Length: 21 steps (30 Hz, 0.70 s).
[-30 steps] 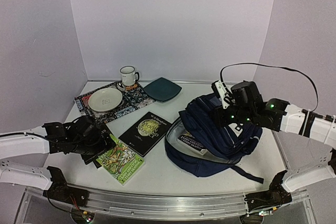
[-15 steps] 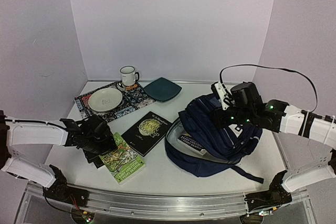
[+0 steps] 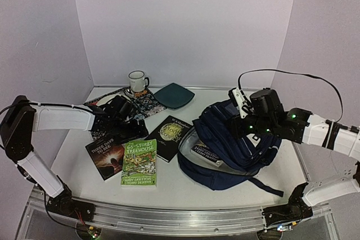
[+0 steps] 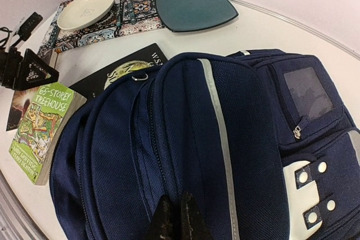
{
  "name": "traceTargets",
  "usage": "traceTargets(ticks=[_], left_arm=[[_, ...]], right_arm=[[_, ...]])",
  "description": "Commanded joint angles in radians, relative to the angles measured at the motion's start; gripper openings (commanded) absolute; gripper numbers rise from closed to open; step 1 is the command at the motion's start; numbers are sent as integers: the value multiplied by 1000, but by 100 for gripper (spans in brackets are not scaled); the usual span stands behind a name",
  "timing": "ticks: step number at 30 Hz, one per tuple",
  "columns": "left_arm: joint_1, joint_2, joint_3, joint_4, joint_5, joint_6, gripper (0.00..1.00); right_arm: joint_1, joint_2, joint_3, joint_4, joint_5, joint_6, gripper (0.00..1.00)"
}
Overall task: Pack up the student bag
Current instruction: Pick up the book at the center of the board.
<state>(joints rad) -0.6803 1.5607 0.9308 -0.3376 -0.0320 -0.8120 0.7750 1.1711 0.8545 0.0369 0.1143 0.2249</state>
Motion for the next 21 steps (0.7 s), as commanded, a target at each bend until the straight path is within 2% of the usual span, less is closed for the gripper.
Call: traceTargets(ticks=[1, 13, 17, 21], left_arm=[[8, -40, 9, 23, 68, 49, 96], [5, -342, -307, -7, 232, -25, 95], [5, -374, -366, -1, 277, -29, 92], [8, -362, -407, 76, 341, -30, 89]], right_arm=[[-5, -46, 1, 7, 39, 8, 0], [-5, -26, -8, 15, 17, 0, 0], [-5, -19, -17, 29, 4, 6, 0], [-5, -21, -20, 29, -4, 10, 0]])
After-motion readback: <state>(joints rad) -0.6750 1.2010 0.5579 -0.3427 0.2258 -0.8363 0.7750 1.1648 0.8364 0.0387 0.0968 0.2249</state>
